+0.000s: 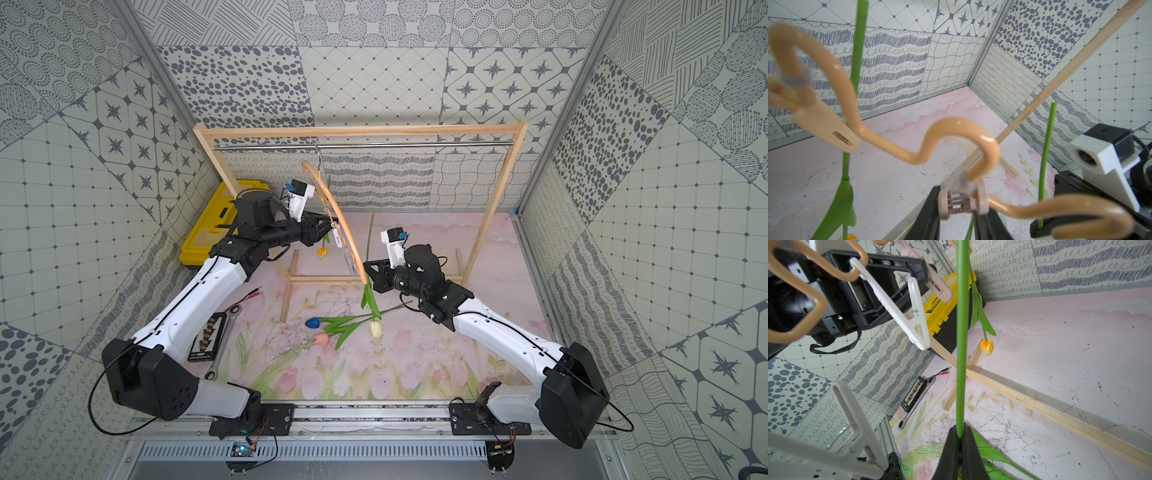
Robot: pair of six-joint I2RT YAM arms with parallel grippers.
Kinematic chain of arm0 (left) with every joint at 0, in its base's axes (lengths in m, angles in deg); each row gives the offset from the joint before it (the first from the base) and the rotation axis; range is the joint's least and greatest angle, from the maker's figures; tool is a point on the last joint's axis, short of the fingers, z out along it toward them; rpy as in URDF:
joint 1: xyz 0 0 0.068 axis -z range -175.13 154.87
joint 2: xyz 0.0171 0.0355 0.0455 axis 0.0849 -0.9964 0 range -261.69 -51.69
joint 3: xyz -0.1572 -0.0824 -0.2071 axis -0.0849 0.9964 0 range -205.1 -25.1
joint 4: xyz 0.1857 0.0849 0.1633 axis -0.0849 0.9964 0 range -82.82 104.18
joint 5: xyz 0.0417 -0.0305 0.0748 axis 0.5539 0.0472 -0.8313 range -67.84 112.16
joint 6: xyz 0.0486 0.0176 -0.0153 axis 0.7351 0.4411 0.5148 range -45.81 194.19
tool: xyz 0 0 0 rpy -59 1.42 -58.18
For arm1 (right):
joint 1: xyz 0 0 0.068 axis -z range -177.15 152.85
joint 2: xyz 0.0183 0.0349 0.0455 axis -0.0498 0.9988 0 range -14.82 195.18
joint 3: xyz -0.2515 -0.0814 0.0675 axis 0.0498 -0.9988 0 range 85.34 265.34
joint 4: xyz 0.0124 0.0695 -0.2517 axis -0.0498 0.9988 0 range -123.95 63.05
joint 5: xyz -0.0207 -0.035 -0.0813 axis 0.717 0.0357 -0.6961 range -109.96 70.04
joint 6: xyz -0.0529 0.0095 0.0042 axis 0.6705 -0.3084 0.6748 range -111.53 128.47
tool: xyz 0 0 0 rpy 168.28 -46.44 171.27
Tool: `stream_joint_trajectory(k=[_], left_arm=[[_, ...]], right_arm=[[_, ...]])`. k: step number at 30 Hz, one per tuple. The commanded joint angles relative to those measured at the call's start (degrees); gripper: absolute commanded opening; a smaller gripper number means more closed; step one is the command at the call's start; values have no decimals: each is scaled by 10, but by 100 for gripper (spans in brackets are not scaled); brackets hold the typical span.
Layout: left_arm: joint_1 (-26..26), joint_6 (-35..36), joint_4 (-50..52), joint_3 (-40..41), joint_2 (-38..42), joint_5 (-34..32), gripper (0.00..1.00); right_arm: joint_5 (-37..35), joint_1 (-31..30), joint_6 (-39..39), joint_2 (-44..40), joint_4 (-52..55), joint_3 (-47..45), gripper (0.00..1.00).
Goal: Dry the flowers on a clothes hanger
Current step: Open the clamp at the hanger.
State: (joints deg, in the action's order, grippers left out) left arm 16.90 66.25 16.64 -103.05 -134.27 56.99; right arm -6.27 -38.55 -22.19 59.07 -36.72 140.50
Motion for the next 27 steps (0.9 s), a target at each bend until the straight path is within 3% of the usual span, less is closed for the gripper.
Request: stream_joint_trajectory(k=[1,7,16,27], left_arm=[[8,-83,-89,28,14,21,22],[56,-160,-169,79,19,-11,22],[59,-374,-393,143,-18,47,20],[60,-436,-463,149,-35,91,18]], right_arm=[[-9,11,-3,-14,-29,-5,0],[27,19,-24,8,-53,13,0],[126,49,-105,40,-157,10,0],[165,79,-125,48,-182,9,0]])
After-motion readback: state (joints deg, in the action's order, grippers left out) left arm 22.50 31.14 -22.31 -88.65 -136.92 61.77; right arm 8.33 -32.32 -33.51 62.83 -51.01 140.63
